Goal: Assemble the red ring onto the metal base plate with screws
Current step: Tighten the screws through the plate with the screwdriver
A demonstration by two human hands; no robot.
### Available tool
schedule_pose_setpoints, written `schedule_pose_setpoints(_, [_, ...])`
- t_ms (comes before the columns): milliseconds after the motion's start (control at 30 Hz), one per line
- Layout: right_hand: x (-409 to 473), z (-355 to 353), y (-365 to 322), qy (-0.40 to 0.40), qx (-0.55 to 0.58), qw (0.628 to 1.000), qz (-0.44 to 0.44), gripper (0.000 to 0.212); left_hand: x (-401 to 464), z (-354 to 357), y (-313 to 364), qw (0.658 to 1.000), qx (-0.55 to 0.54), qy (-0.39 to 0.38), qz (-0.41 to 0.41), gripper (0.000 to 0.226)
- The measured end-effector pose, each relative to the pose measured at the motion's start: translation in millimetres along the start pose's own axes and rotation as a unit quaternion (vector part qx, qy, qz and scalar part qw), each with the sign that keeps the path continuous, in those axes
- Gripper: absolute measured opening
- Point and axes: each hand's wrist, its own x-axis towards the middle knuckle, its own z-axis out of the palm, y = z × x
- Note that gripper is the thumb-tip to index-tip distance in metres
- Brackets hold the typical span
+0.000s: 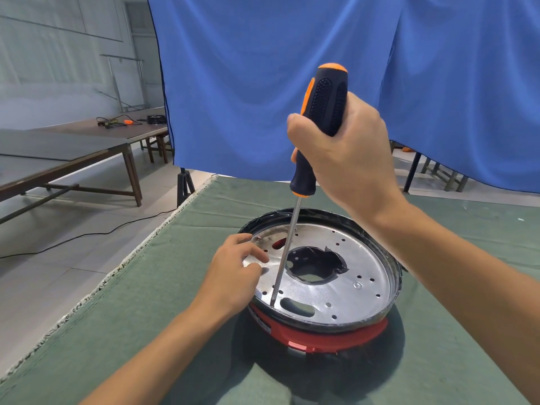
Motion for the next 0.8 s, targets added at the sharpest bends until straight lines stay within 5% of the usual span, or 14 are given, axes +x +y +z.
schedule_pose_setpoints(100, [-2.8,-0.1,-6.6,-0.020,-0.028,0.999,-0.021,0.022,-0.5,0.6,-1.1,1.000,0.007,0.006,0.006,0.039])
schedule_pose_setpoints(200, [-4.3,-3.4,-15.8,-0.053,-0.072,0.995,-0.049,0.053,0.3,0.9,-2.1,1.000,0.003,0.008,0.010,0.038])
schedule_pose_setpoints(567, [9.8,-6.4,-49.0,-0.123,-0.168,0.977,-0.048,0.017,0.9,4.9,-2.8,0.999,-0.035,0.012,0.006,0.035])
schedule_pose_setpoints(800, [21.4,-8.6,-60.6,-0.141,-0.362,0.917,-0.089,0.034,2.1,5.6,-2.8,0.999,-0.037,0.021,0.007,0.035])
